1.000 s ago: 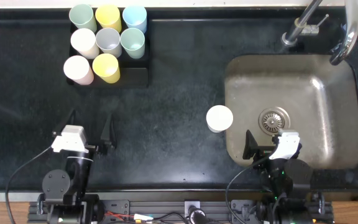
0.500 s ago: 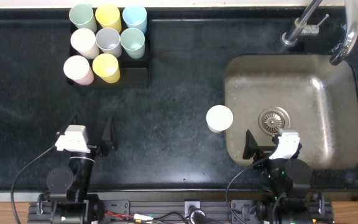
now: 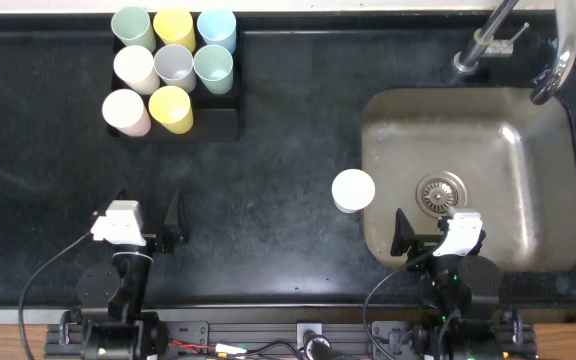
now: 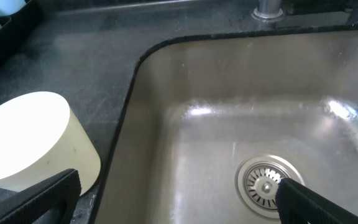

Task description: Store Cups

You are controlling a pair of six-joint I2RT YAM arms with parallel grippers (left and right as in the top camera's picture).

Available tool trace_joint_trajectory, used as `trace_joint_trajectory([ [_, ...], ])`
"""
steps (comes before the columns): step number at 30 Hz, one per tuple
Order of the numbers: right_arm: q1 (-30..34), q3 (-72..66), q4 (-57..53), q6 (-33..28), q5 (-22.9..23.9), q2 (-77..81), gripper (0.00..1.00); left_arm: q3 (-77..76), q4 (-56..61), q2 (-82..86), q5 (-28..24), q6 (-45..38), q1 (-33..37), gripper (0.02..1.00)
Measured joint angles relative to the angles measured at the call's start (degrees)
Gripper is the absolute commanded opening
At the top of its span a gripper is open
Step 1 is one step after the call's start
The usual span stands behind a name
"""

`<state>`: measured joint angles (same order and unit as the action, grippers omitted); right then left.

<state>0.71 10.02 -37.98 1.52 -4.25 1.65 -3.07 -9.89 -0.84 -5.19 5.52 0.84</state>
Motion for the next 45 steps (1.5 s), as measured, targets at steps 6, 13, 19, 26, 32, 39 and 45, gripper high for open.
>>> trace_joint_trajectory([
  [6,0.00,0.00,0.07,-0.02,0.00,0.00,0.998,0.00,-0.02,0.00,1.20,0.00,0.00,1.000],
  [13,0.00,0.00,0.04,-0.02,0.02,0.00,0.998,0.00,-0.02,0.00,1.38,0.00,0.00,0.998],
  [19,0.00,0.00,0.07,-0.02,0.00,0.00,0.998,0.00,-0.02,0.00,1.38,0.00,0.00,1.000],
  [26,0.00,0.00,0.04,-0.02,0.00,0.00,0.998,0.00,-0.02,0.00,1.38,0.00,0.00,1.000],
  [32,0.00,0.00,0.04,-0.02,0.00,0.00,0.998,0.00,-0.04,0.00,1.38,0.00,0.00,1.000],
  [39,0.00,0.00,0.04,-0.02,0.02,0.00,0.998,0.00,-0.02,0.00,1.38,0.00,0.00,0.998],
  [45,0.00,0.00,0.07,-0.02,0.00,0.00,0.998,0.00,-0.02,0.00,1.38,0.00,0.00,1.000],
])
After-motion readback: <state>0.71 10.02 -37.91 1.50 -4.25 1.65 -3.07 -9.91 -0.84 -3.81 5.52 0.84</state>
